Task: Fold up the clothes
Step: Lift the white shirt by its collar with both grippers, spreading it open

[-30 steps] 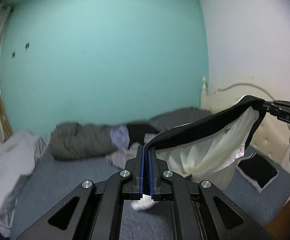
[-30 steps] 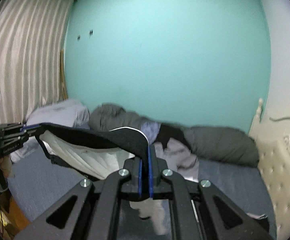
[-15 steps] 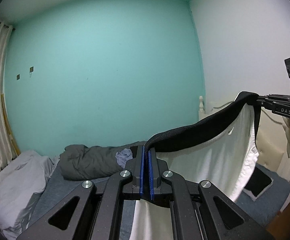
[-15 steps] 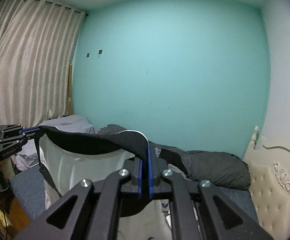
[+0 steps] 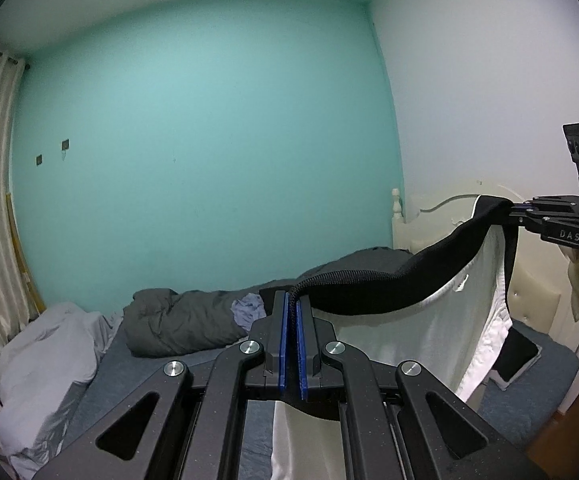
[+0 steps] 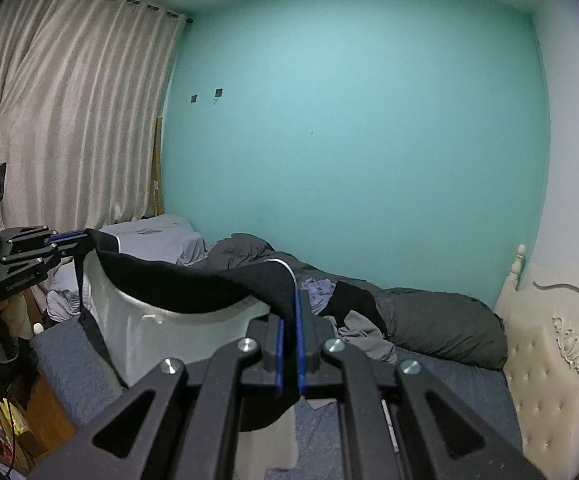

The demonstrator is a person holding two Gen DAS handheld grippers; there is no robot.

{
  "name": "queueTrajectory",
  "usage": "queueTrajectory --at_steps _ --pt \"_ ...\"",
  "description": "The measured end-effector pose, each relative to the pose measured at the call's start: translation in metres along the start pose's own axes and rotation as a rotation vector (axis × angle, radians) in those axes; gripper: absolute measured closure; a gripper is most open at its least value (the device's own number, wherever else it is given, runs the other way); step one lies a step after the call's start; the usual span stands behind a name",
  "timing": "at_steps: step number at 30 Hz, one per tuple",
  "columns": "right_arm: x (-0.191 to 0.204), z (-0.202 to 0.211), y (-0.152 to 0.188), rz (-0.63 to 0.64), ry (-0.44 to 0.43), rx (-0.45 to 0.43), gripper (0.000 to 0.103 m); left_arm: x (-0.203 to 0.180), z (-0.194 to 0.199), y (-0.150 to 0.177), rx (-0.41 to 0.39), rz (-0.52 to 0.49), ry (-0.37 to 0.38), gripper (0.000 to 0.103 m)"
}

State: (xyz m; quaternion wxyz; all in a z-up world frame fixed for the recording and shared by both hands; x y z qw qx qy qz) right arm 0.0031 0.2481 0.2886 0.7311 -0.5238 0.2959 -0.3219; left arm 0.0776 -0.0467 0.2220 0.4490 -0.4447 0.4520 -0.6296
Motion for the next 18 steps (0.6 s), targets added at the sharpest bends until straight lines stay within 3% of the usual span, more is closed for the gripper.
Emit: queueTrajectory --at_steps 18 --pt "0.018 0.065 -0.041 0.032 0.022 -0.104 0.099 0.000 0.059 -0.049 -0.114 0.003 -0.026 0.099"
Point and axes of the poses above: each gripper's, at about its wrist camera, not at the fingertips, and z roughly against the way its jaws point, x to its left, y to its underside, the point moved 1 cm from there along -z, roughly the way its jaws point, and after that the axes turned 1 degree about -z, right-handed, at the moved point
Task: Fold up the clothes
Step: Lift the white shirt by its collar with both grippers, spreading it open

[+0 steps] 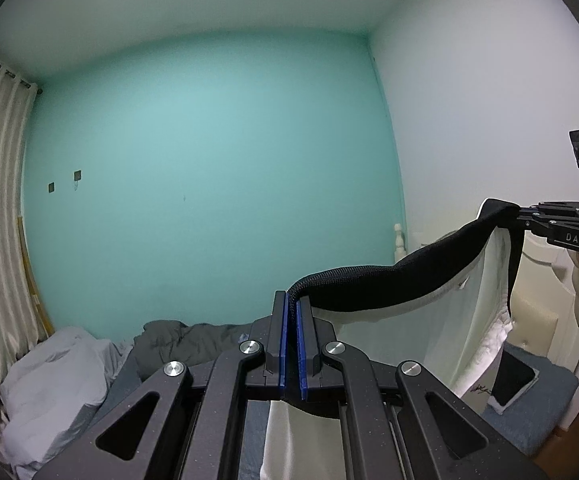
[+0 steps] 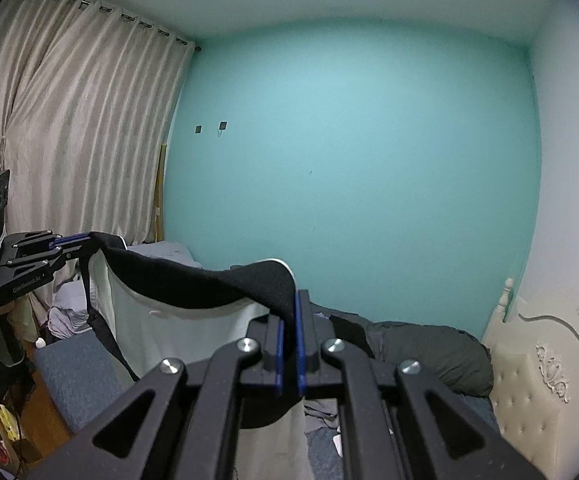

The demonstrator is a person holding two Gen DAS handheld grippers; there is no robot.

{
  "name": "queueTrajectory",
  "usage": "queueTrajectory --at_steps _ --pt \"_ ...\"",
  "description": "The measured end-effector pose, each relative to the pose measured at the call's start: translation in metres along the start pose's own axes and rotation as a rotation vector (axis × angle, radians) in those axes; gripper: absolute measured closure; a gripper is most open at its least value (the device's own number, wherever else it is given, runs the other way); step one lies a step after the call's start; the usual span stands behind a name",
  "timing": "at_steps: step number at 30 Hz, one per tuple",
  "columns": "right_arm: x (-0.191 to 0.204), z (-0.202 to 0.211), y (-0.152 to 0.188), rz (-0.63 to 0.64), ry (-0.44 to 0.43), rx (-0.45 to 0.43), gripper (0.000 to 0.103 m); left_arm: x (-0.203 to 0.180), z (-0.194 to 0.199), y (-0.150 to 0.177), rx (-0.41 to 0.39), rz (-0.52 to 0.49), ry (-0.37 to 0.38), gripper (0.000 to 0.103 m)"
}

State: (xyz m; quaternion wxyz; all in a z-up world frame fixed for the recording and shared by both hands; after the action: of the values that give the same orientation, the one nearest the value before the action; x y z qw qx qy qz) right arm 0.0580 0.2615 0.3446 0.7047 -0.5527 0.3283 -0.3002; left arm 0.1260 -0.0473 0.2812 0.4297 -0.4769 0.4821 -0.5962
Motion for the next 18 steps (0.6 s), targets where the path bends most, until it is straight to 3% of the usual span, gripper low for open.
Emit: queueTrajectory --at_steps 10,14,18 --pt "-0.005 0.007 -0.007 -0.004 0.009 0.021 0.099 -0.003 0.000 -0.008 0.026 0.021 0.007 0.099" --pt "-0.009 -0.020 0.011 -0.018 0.008 0.078 0.099 -0.002 -0.034 0.017 0.093 0.028 0.013 0.099" --pt "-0.016 -0.073 0.051 -0.033 0.008 0.185 0.099 0.004 -0.081 0.057 0.183 0.050 0.022 0.099"
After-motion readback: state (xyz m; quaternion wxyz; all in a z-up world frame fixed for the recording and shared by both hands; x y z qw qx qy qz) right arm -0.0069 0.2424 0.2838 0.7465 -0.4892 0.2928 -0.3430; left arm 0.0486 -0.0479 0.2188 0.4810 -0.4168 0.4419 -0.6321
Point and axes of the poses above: each gripper's, at about its wrist camera, not at the fingertips, and z roughly against the way its jaws point, x to its left, y to its underside, the point moved 1 cm from there along -z, roughly the way its jaws point, and after that the axes turned 1 degree about -z, right-handed, at the moved point
